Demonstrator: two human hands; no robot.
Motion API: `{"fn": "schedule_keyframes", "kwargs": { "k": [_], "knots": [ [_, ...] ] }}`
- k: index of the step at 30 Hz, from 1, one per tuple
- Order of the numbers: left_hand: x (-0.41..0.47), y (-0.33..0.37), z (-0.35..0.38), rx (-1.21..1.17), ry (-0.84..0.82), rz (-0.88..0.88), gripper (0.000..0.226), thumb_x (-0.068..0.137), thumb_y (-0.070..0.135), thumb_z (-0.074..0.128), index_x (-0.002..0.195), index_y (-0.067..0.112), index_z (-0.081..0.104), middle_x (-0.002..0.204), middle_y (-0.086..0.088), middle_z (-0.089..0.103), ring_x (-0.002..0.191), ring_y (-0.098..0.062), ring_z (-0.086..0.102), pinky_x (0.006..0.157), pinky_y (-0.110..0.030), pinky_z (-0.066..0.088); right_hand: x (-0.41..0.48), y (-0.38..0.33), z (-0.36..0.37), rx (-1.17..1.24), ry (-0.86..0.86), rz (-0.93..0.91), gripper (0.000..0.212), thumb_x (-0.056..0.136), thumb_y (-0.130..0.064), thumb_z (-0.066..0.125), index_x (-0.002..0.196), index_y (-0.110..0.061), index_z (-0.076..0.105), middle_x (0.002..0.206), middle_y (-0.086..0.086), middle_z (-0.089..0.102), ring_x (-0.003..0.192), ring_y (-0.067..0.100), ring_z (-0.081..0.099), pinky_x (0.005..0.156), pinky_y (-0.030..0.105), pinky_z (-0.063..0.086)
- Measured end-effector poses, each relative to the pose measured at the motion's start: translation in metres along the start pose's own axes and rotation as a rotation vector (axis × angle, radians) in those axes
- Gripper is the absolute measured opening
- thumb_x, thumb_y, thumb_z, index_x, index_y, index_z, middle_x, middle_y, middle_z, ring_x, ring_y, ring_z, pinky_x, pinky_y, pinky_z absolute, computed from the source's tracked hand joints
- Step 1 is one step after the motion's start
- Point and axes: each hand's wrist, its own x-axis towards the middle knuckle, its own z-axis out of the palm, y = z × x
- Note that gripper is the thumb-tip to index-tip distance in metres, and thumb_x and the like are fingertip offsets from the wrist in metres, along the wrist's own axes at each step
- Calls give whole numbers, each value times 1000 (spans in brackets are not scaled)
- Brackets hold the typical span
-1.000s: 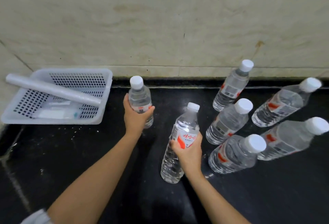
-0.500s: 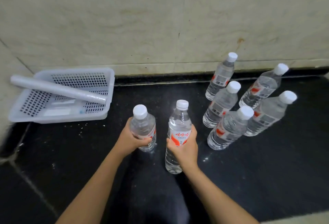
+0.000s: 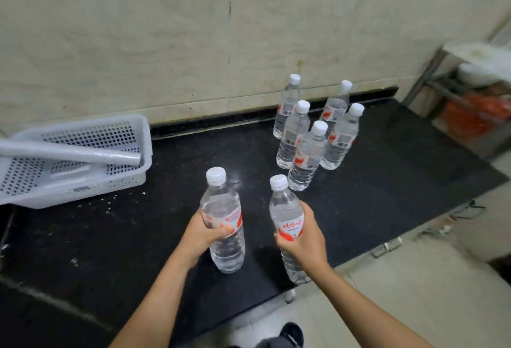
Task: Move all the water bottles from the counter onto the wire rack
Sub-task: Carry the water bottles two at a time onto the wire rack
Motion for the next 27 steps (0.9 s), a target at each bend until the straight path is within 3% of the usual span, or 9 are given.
{"fn": "schedule_keyframes", "kwargs": {
  "k": [3, 7, 11, 15, 18, 21, 22, 27],
  "knots": [
    [-11, 2, 26, -45, -62, -26, 68, 35, 23, 74, 99, 5, 60, 73, 6, 75, 70, -6, 69, 61, -16, 53, -15, 12, -25, 3, 34, -4, 58, 64, -17, 75, 93, -48, 36, 92, -15, 52, 88, 12, 55, 79, 30, 48],
    [-15, 15, 72, -39, -172, -13, 71, 36, 24, 76, 103, 9, 59, 82, 1, 74, 77, -9, 70, 65, -17, 53, -28, 35, -62, 39, 128, -6, 69, 63, -17, 79, 110, -42, 34, 99, -16, 52, 91, 9, 54, 79, 19, 42],
    [-20, 25, 135, 34, -242, 14, 76, 35, 26, 76, 106, 8, 58, 90, -1, 71, 80, -8, 69, 68, -19, 54, -46, 64, -113, 75, 249, -25, 67, 61, -11, 79, 99, -45, 37, 94, -29, 49, 84, 4, 54, 68, 5, 39],
    [-30, 25, 221, 64, -223, 45, 67, 31, 28, 75, 96, 17, 59, 78, 7, 72, 71, -3, 68, 63, -14, 53, -71, 110, -179, 86, 355, -1, 66, 60, -12, 77, 100, -48, 38, 97, -13, 58, 88, 11, 57, 67, 13, 40],
    [-37, 22, 290, 129, -187, 76, 73, 29, 31, 73, 99, 19, 57, 82, 9, 70, 69, -1, 66, 60, -11, 51, -93, 150, -230, 65, 411, 79, 67, 60, -22, 77, 116, -37, 43, 103, -7, 60, 95, 18, 59, 72, 24, 43],
    [-44, 18, 354, 216, -189, 114, 82, 33, 37, 75, 110, 18, 54, 99, -3, 69, 88, -17, 66, 76, -29, 55, -110, 189, -279, 44, 500, 130, 78, 53, -38, 70, 125, -28, 43, 109, -3, 63, 98, 22, 60, 78, 33, 49],
    [-48, 18, 374, 229, -191, 115, 81, 34, 38, 75, 110, 19, 54, 100, -3, 69, 90, -19, 66, 79, -34, 54, -115, 201, -293, 43, 530, 146, 78, 53, -35, 71, 126, -27, 43, 108, -3, 62, 99, 22, 60, 77, 33, 48],
    [-57, 25, 458, 264, -191, 113, 77, 33, 44, 71, 105, 19, 57, 94, -1, 69, 87, -18, 66, 72, -29, 50, -135, 242, -356, 69, 677, 187, 71, 59, -16, 79, 121, -26, 46, 99, -9, 55, 97, 21, 59, 74, 28, 44]
  ]
}}
